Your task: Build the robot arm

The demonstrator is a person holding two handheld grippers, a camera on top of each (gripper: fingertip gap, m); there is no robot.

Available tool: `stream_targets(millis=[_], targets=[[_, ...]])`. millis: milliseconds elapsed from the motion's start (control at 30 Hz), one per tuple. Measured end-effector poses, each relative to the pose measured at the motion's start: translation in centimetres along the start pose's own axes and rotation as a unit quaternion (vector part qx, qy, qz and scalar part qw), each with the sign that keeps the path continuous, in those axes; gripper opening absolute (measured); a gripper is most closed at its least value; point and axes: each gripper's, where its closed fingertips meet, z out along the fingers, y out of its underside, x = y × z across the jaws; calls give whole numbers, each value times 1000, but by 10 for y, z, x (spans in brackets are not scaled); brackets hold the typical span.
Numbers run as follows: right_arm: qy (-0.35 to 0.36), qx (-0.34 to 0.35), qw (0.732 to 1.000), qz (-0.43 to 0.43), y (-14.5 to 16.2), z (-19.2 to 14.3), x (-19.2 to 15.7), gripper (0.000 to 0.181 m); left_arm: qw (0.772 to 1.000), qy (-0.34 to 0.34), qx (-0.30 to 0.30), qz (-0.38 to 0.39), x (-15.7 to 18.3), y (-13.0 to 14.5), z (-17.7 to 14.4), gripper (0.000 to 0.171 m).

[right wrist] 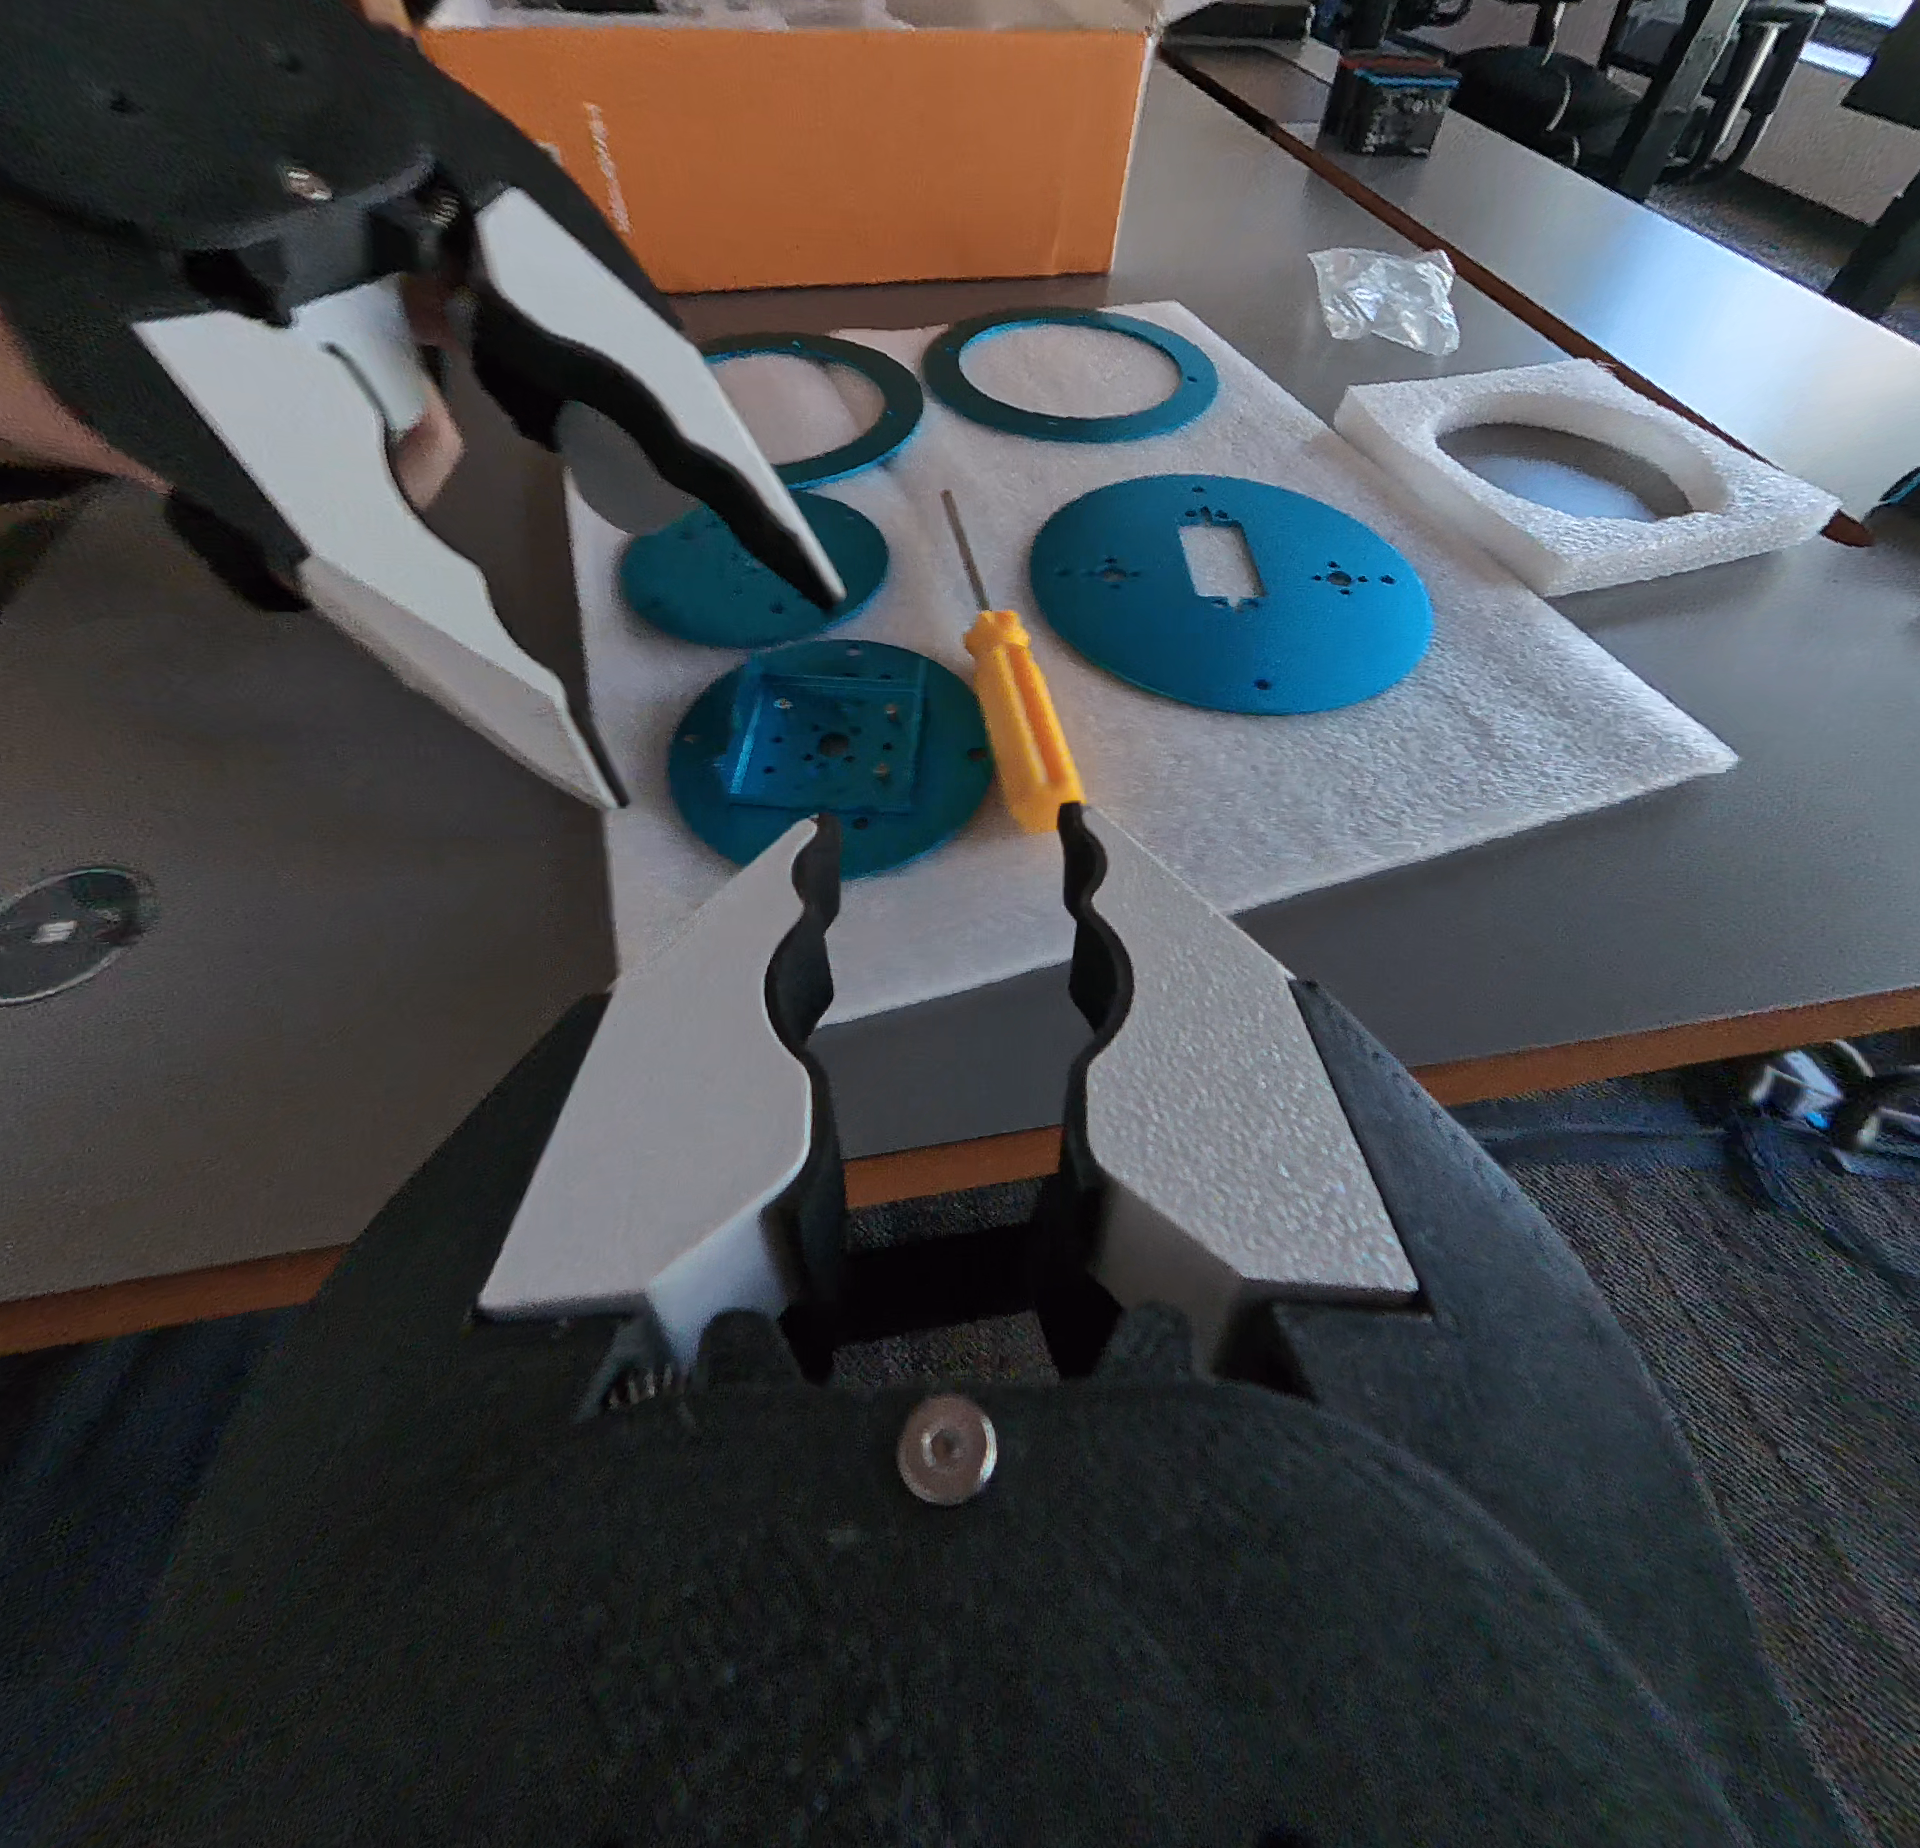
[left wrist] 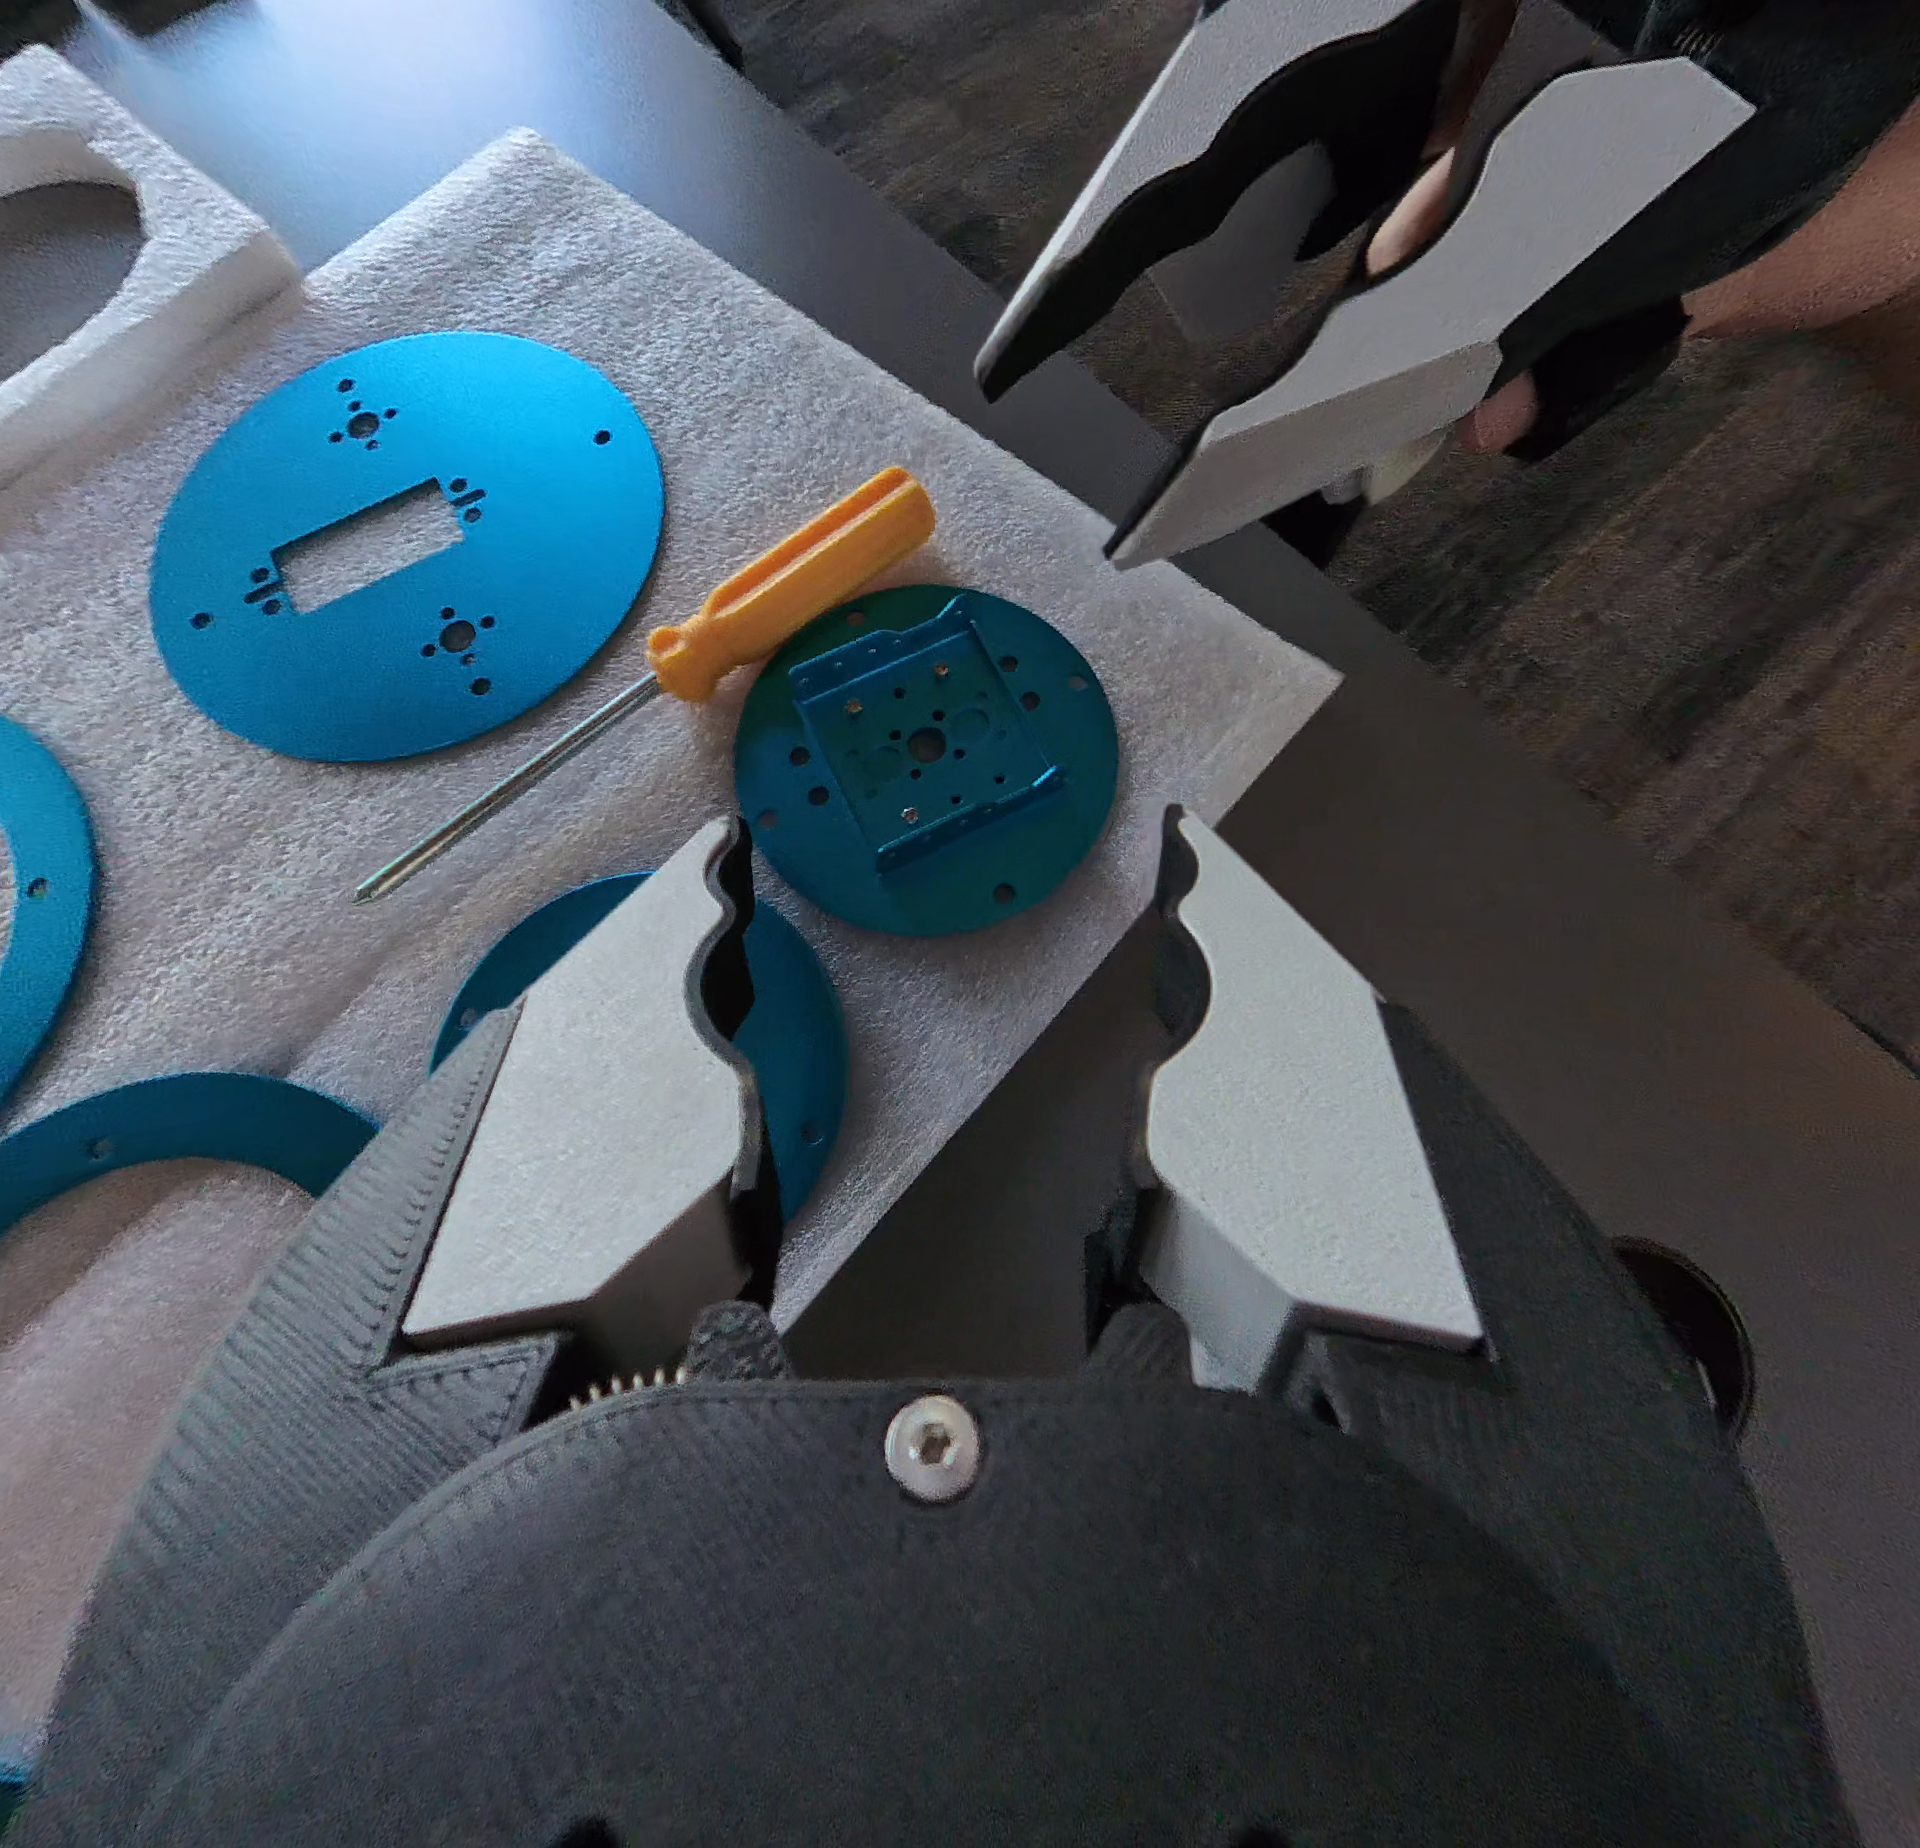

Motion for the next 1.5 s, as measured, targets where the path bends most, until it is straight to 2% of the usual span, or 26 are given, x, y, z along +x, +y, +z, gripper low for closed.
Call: stream_targets(millis=[67,167,267,400,567,667,1033,1100,1200,1300,1433,1500], targets=[[-23,9,1000,4,-2,-4,-18,43,999,25,-6,21,0,0,-3,77],[-35,-21,999,-5,3,1,-28,50,998,58,-5,40,-5,-8,-2,78],[-47,-55,997,5,5,10,-30,55,994,102,-27,24,-7,-9,4,83],[-42,-90,995,27,16,19,-26,58,987,141,-73,36,-2,3,8,96],[-29,-102,994,25,19,18,-28,57,988,122,-61,68,-10,6,11,79],[-22,-116,993,23,21,19,-29,54,985,123,-65,98,-12,8,11,75],[26,-177,984,16,20,20,-40,41,974,161,-63,143,-13,11,9,73],[-5,-171,985,24,18,23,-54,38,975,163,-55,141,-13,11,8,73],[30,-170,985,-15,14,19,-40,47,975,175,-46,132,-10,9,5,76],[14,-132,990,-43,-2,11,-32,44,976,183,-24,119,-11,4,-2,75],[30,-54,998,-5,-11,19,11,36,981,175,15,86,-24,-7,-15,71],[1,-45,999,27,-7,28,18,30,984,158,25,77,-36,-10,-19,69]])
